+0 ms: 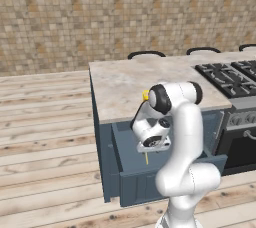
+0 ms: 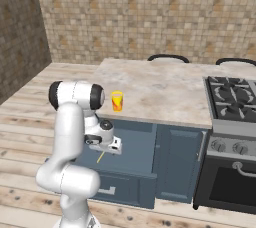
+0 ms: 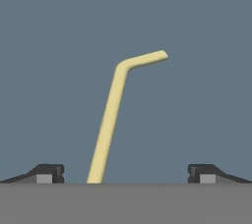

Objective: Pick up the straw from the right drawer and put it inside the smoothie cup.

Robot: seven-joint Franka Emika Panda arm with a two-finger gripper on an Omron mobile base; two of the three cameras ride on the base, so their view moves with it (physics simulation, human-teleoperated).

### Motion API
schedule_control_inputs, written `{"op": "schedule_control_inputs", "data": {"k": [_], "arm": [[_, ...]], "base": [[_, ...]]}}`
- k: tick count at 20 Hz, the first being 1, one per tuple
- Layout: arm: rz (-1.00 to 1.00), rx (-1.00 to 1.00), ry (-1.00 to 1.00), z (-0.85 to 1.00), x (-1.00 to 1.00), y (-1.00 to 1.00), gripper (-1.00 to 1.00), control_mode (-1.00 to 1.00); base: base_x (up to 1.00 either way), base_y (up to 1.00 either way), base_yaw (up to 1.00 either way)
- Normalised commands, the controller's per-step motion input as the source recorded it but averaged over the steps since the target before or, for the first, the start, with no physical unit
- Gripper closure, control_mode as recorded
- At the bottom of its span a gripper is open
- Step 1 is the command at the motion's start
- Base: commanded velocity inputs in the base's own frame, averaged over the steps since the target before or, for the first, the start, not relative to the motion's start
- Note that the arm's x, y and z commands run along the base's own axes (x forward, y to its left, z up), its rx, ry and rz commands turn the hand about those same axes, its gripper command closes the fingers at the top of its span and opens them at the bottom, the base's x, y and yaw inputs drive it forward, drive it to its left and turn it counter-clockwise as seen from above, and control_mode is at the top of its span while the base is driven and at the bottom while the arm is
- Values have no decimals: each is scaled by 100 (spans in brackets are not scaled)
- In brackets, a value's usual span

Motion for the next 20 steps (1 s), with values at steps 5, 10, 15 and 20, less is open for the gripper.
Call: {"op": "schedule_control_inputs", "data": {"k": [5, 10, 15, 20], "arm": [[0, 0, 0, -22, 21, 0, -100, -100], [0, 0, 0, -32, 14, 0, -100, -100], [0, 0, 0, -33, 2, 0, 100, -100], [-1, 0, 1, -27, -32, -12, 100, -100]], "base": [[0, 0, 0], [0, 0, 0], [0, 0, 0], [0, 0, 0]]}}
